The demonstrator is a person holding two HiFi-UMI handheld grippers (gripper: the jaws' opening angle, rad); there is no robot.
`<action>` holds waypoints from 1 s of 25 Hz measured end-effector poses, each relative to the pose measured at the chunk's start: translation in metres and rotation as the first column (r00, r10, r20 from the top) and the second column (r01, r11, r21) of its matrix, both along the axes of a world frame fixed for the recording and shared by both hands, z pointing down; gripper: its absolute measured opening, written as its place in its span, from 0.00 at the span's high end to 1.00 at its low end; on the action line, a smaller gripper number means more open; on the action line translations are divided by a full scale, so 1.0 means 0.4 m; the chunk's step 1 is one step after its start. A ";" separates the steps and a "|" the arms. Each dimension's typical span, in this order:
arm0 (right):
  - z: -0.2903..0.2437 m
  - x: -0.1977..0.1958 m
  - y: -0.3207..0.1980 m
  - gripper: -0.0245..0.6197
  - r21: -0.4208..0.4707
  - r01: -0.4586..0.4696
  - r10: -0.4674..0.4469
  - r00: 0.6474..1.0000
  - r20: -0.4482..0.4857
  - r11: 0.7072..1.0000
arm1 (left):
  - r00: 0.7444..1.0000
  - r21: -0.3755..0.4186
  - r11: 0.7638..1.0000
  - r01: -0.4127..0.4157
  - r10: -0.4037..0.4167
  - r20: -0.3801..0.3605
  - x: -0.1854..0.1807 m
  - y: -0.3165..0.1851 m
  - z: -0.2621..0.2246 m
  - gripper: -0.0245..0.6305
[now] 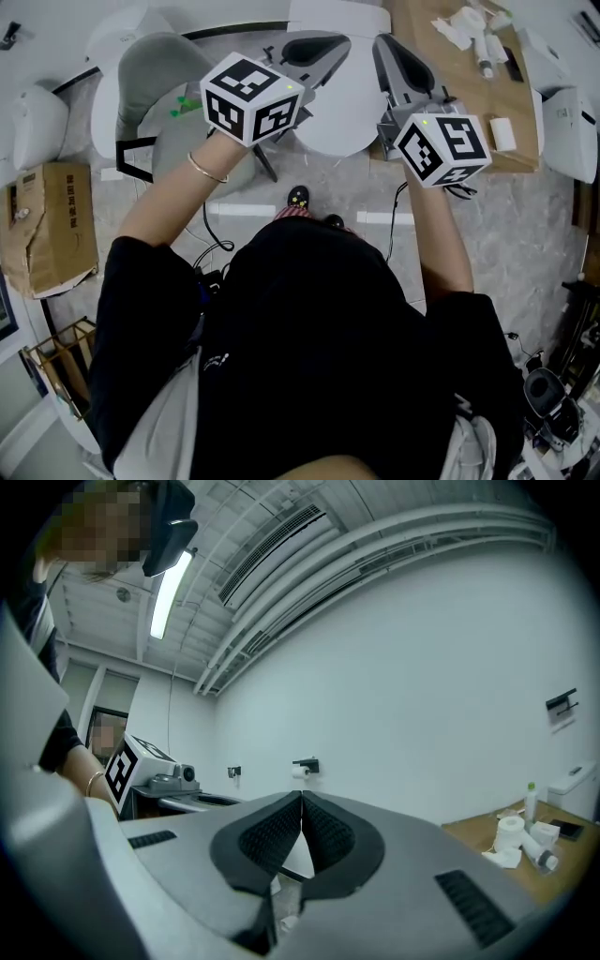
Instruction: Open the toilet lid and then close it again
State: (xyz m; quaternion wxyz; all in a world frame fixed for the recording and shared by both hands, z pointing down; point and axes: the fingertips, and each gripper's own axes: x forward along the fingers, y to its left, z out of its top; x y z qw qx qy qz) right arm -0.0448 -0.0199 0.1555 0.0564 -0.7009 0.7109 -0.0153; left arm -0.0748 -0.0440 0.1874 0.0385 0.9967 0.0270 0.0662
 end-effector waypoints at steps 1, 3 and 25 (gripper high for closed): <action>-0.001 0.001 0.002 0.93 -0.001 -0.001 0.001 1.000 -0.003 1.000 | 1.000 -0.006 1.000 0.002 -0.002 -0.006 0.001 0.001 -0.001 0.96; -0.004 0.003 0.007 0.93 -0.002 -0.001 0.001 1.000 -0.007 1.000 | 1.000 -0.013 1.000 0.004 -0.004 -0.014 0.004 0.003 -0.002 0.96; 0.001 0.002 0.058 0.93 -0.019 -0.009 0.009 0.999 -0.033 1.000 | 0.997 -0.008 1.000 -0.020 0.019 -0.072 0.036 0.046 -0.028 0.96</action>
